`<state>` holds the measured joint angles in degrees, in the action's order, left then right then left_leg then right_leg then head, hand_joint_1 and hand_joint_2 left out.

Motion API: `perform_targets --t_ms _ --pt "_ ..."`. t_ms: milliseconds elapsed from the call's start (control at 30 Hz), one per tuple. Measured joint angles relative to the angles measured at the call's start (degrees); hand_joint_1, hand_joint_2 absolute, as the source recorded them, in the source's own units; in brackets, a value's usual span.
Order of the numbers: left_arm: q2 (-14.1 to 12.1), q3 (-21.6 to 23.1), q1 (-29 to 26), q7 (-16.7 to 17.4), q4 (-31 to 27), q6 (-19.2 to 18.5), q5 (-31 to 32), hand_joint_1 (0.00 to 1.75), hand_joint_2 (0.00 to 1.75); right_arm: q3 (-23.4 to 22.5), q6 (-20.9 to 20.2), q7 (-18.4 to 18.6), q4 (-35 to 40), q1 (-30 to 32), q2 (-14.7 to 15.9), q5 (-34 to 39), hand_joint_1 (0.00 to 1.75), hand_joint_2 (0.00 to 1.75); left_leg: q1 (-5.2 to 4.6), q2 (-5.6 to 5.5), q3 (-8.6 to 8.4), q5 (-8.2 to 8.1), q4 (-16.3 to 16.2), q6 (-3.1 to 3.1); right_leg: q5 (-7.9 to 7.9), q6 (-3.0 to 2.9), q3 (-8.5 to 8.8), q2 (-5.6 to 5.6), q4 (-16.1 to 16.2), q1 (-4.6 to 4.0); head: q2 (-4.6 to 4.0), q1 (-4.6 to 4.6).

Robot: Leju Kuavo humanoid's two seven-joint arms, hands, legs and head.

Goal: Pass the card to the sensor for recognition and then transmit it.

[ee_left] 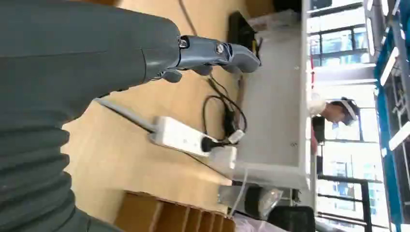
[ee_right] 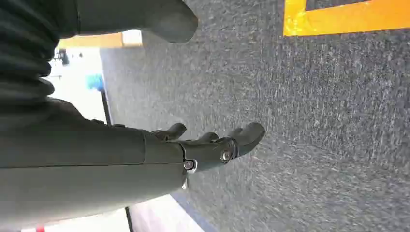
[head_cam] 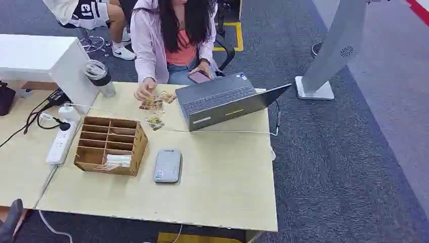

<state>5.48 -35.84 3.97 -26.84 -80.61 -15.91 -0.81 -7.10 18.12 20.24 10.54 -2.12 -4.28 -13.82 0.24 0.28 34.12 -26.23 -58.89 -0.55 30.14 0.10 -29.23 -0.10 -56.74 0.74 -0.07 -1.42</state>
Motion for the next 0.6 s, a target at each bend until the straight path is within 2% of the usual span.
perform_targets --t_ms 200,467,567,600 --pt "-3.5 7.1 5.4 1.2 -0.7 5.8 3.0 0.0 1.75 1.6 -1.9 0.3 0.0 -0.1 0.5 -2.4 0.0 1.75 0.0 0.0 0.01 0.0 0.0 0.0 -0.01 0.01 -0.01 0.0 0.0 0.0 0.0 0.02" --pt "-3.7 7.5 5.8 1.2 -0.6 6.3 3.4 0.0 1.75 1.7 -2.0 0.3 0.0 -0.2 0.5 -2.6 0.0 1.75 0.0 0.0 0.0 0.0 0.0 0.0 -0.01 0.01 -0.01 0.01 0.0 0.0 0.0 0.02" --pt "-5.2 11.1 9.7 2.5 0.7 9.7 7.6 0.0 1.75 2.4 -2.8 0.5 0.0 -0.2 0.7 -3.7 0.0 1.75 0.0 0.01 0.01 0.0 0.0 0.0 -0.04 0.05 -0.02 0.02 0.0 0.0 0.0 0.02" --pt "-6.3 14.7 13.1 4.3 3.0 12.2 12.3 0.0 1.75 3.0 -3.6 0.5 -0.1 -0.3 0.9 -4.5 0.0 1.75 0.0 0.02 0.01 0.0 0.0 0.0 -0.04 0.05 -0.02 0.03 0.0 0.0 0.0 0.0"
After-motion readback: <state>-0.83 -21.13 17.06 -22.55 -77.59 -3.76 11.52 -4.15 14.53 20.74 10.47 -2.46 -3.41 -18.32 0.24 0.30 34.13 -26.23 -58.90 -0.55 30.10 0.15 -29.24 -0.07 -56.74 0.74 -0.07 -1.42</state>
